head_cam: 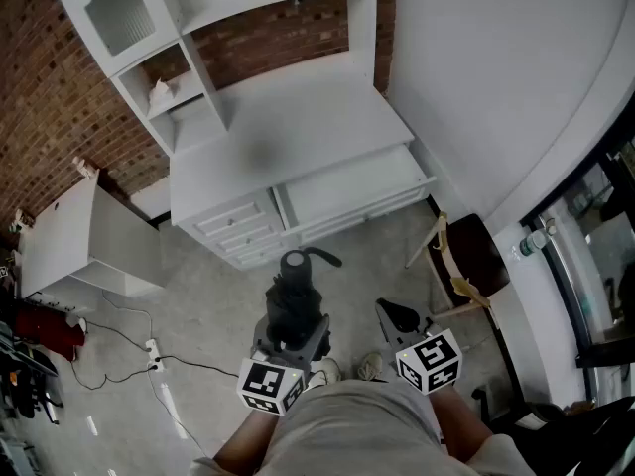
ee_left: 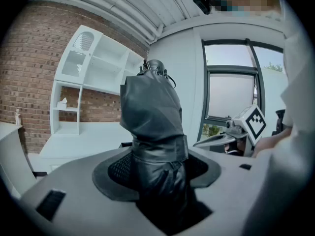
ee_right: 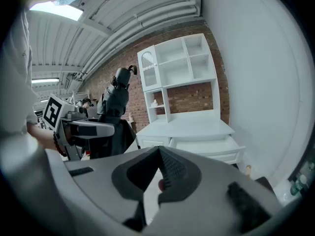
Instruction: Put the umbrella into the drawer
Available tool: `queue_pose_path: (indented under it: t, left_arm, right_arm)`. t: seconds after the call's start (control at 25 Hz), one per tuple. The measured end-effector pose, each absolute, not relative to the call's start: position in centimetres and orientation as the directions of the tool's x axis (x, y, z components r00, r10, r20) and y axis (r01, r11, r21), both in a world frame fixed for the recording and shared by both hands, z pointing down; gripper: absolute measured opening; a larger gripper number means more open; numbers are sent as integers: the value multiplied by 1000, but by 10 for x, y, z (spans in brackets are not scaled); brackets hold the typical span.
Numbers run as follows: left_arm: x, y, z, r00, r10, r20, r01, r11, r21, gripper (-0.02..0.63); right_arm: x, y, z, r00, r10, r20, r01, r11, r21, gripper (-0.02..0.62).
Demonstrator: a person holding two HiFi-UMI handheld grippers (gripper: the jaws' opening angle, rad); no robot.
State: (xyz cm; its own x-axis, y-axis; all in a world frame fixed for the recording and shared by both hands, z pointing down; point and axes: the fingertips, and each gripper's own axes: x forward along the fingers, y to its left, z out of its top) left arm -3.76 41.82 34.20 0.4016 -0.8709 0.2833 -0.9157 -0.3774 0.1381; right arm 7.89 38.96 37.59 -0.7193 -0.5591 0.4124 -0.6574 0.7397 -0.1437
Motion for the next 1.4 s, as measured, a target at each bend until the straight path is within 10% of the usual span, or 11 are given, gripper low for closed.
queue_pose_path:
  t: [1.4]
  left_arm:
    - [-3, 423, 335, 377, -884, 277, -926, -354, 130, 275]
  right_arm:
    - [121, 383, 387, -742, -538, 399, -652, 718, -245, 29]
